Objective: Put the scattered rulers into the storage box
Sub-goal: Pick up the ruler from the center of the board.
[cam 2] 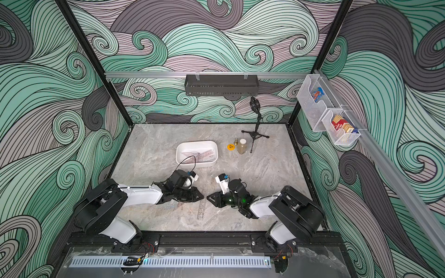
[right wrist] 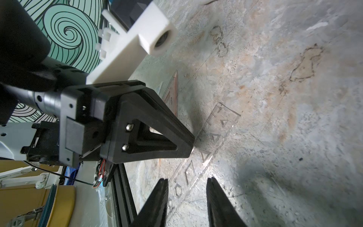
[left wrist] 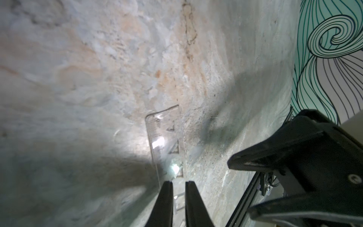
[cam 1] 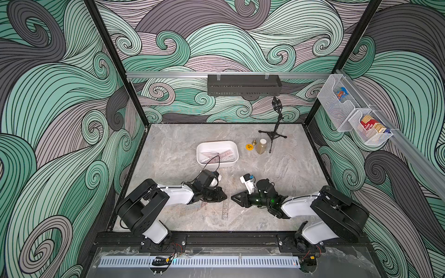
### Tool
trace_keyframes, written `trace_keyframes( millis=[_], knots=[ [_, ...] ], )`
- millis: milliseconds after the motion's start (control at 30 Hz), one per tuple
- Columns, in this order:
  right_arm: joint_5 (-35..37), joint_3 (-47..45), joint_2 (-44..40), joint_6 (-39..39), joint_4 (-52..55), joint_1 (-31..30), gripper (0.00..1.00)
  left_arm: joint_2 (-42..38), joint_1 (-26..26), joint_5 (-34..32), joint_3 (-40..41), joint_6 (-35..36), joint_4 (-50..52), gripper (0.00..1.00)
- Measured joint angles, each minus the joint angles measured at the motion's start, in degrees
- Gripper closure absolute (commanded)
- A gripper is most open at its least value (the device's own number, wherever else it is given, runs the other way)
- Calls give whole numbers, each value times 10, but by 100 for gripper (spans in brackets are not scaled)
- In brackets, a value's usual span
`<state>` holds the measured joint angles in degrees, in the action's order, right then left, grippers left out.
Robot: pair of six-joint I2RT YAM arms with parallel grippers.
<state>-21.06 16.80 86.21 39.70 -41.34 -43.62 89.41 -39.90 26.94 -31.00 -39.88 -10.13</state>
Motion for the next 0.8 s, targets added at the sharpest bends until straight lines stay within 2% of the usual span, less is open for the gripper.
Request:
trace_keyframes(
  millis=[433,800],
  knots=[
    [-16,33,57,22,1,0,56,2,2,-8,-1,5,0,85],
    [-42,68,129,52,-23,5,66,9,8,-7,-1,4,-6,91]
  ],
)
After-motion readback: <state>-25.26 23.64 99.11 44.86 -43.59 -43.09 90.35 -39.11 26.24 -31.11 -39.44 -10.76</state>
